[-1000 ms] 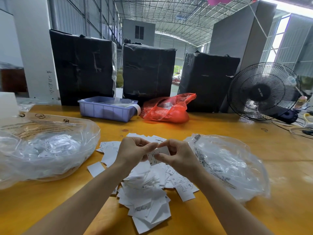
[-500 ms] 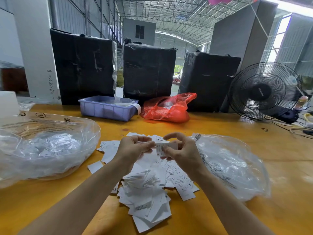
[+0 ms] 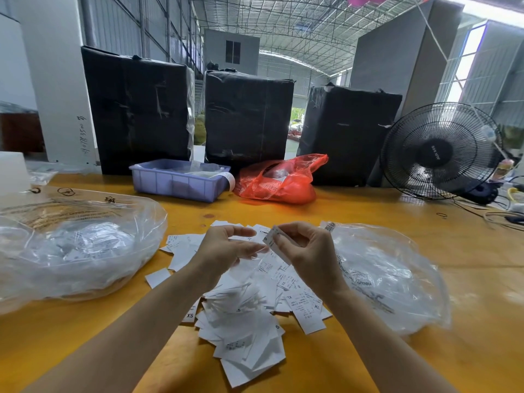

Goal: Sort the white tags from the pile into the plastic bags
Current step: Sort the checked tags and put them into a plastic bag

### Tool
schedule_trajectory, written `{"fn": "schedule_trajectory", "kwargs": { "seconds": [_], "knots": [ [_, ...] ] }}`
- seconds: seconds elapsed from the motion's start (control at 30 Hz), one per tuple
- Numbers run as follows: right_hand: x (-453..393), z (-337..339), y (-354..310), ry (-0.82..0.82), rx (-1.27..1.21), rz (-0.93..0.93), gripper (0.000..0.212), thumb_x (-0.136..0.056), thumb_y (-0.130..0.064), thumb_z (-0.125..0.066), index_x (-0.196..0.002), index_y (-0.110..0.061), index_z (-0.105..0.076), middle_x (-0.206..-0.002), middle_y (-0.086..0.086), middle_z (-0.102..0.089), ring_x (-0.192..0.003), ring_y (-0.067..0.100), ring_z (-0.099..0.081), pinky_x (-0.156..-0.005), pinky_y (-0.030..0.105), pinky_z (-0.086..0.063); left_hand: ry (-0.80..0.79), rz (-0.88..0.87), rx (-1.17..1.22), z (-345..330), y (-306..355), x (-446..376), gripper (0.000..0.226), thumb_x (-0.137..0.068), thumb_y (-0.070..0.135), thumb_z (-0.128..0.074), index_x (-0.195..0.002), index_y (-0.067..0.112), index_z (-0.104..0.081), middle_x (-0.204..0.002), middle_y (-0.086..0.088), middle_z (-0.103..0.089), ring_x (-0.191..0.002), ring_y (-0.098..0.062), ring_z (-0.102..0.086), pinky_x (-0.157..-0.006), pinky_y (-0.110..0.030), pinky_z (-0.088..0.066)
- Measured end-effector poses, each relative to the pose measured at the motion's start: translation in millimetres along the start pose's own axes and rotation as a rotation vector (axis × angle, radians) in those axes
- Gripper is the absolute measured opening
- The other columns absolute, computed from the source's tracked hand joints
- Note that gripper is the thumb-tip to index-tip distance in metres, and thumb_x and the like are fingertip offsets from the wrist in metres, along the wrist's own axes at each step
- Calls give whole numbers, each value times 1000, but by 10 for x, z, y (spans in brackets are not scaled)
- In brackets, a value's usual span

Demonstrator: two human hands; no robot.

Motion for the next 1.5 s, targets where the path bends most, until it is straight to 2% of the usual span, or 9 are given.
{"fn": "schedule_trajectory", "kwargs": {
  "seconds": [0.23, 0.43, 0.57, 0.77, 0.9, 1.17, 1.3, 1.37, 1.5],
  "knots": [
    [1, -5, 2, -43, 55, 51, 15, -80, -2, -70, -95, -2, -72, -89, 7, -71, -82, 13, -68, -74, 20, -56, -30, -4, -51, -19, 8, 0, 29, -72, 4, -77, -96, 13, -64, -73, -6, -74, -60, -11, -65, -63, -28, -40],
    [-12, 8, 4, -68, 95, 85, 15, -78, 0, -71, -93, -2, -72, -88, 5, -70, -81, 9, -67, -74, 14, -53, -46, -15, -88, -9, 8, 4, 30, -74, 3, -76, -99, 12, -63, -69, -3, -73, -56, -8, -65, -68, -29, -42],
    [-1, -5, -15, -114, 200, 183, 14, -78, 2, -70, -91, -2, -72, -83, 0, -66, -77, 7, -64, -75, 14, -53, -71, -49, -162, -13, 22, 9, 29, -76, 3, -75, -100, 13, -62, -67, -3, -73, -56, -6, -64, -56, -19, -43],
    [5, -17, -14, -158, 342, 312, 12, -79, -1, -69, -90, -4, -73, -85, 4, -68, -75, 13, -64, -72, 19, -53, -154, -81, -278, -4, 37, 16, 31, -78, 5, -74, -104, 12, -59, -73, -4, -74, -60, -7, -65, -56, -11, -46],
    [7, -38, 5, -195, 354, 321, 10, -80, -4, -70, -90, -5, -73, -86, 5, -68, -74, 14, -64, -69, 19, -53, -181, -82, -311, -1, 29, 20, 30, -79, 5, -73, -104, 11, -58, -76, -5, -75, -64, -10, -67, -57, -12, -48],
    [10, -74, 58, -274, 131, 61, 7, -79, -6, -73, -86, -6, -73, -76, -3, -69, -72, 12, -65, -67, 26, -55, -51, -86, -230, 30, 38, -3, 29, -74, 10, -78, -99, 15, -63, -69, -5, -73, -58, -3, -64, -58, -21, -44],
    [13, -97, 108, -333, 50, -74, 23, -74, -6, -78, -95, -3, -68, -83, 17, -67, -74, 26, -63, -73, 45, -54, -35, -79, -249, 21, 22, 4, 29, -73, 10, -79, -98, 15, -65, -74, -10, -73, -61, -8, -63, -55, -18, -44],
    [10, -91, 124, -322, 14, -119, 33, -70, -7, -81, -99, -7, -64, -84, 21, -66, -74, 25, -62, -73, 43, -54, -56, -72, -255, 4, 11, 11, 28, -73, 14, -79, -98, 15, -65, -77, -11, -74, -66, -11, -66, -56, -19, -45],
    [-1, -61, 132, -270, -46, -158, 46, -62, -8, -86, -97, -19, -58, -79, 9, -66, -69, 17, -66, -67, 32, -59, -126, -44, -219, -49, -9, 29, 18, -76, 17, -77, -91, 14, -67, -73, -9, -74, -63, -9, -69, -54, -14, -46]
  ]
}}
Point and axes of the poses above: each hand's wrist, its own x-axis away from the middle knuckle, its own z-axis out of the back of the hand, y = z × x, the point moved 3 cm from there along -x, towards the middle knuckle
